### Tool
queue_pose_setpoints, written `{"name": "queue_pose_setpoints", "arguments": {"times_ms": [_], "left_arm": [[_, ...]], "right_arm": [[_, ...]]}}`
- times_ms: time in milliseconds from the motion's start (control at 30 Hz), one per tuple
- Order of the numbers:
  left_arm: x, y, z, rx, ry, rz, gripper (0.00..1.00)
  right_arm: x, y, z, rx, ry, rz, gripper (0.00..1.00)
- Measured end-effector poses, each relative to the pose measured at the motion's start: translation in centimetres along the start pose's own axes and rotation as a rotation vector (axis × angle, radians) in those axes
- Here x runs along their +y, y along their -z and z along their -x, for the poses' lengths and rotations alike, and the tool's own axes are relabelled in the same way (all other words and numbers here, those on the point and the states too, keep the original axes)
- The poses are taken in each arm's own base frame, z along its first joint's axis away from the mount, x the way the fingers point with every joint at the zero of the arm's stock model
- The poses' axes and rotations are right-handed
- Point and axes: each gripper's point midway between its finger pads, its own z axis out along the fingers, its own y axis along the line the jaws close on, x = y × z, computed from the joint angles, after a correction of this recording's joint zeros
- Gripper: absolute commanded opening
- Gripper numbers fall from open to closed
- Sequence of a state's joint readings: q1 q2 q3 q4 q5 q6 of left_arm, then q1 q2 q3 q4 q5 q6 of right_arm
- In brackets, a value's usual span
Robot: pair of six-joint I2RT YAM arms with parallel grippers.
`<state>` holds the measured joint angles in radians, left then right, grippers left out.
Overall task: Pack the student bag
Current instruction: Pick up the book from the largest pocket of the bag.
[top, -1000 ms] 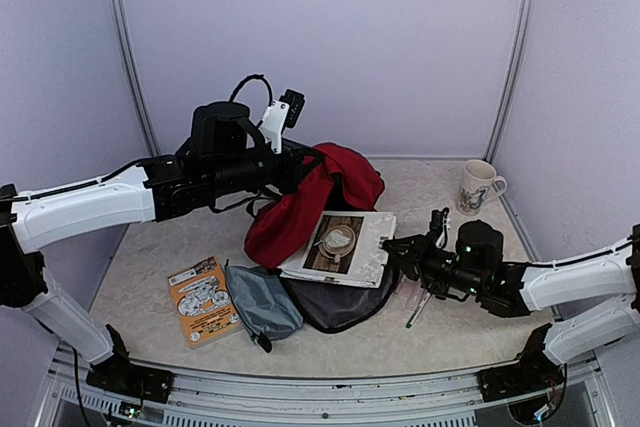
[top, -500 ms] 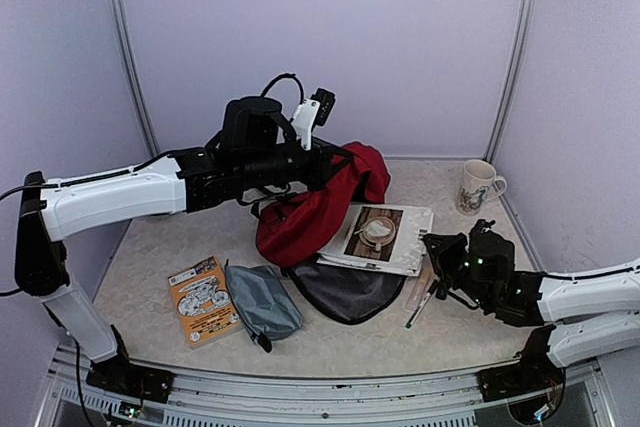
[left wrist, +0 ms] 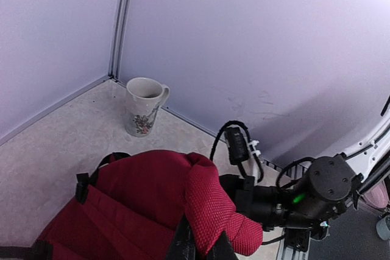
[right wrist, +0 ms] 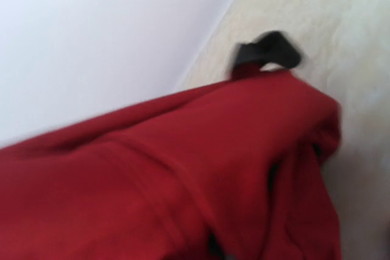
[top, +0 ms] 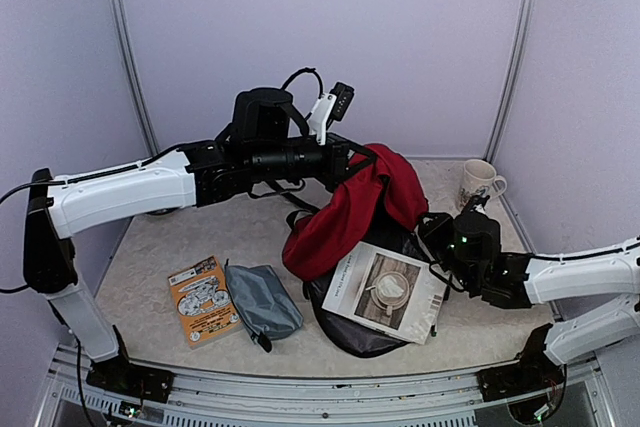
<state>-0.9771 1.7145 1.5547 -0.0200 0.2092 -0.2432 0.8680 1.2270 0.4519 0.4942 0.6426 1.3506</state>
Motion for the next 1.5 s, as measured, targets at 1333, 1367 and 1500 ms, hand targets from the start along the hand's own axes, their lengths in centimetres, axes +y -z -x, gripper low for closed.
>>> {"name": "queue_pose_setpoints", "arguments": {"times_ms": [1333,1367,1500], "left_arm": [[4.5,2.0,-2.1,-0.007,-0.031,0.108,0.03],[4.5,2.0,-2.1,-0.007,-0.032,0.110,0.03],[4.6,2.0,-2.1,-0.008,-0.034,0.115,0.03]], "right_arm": [[-7.2,6.8,-7.9,0.984,0.572,0.189,0.48],[-6.9,6.9,-8.0,0.989,0.564,0.208,0.44],[-6.1,7.7,-8.4,1.005,0.506,0.265,0.27]]}}
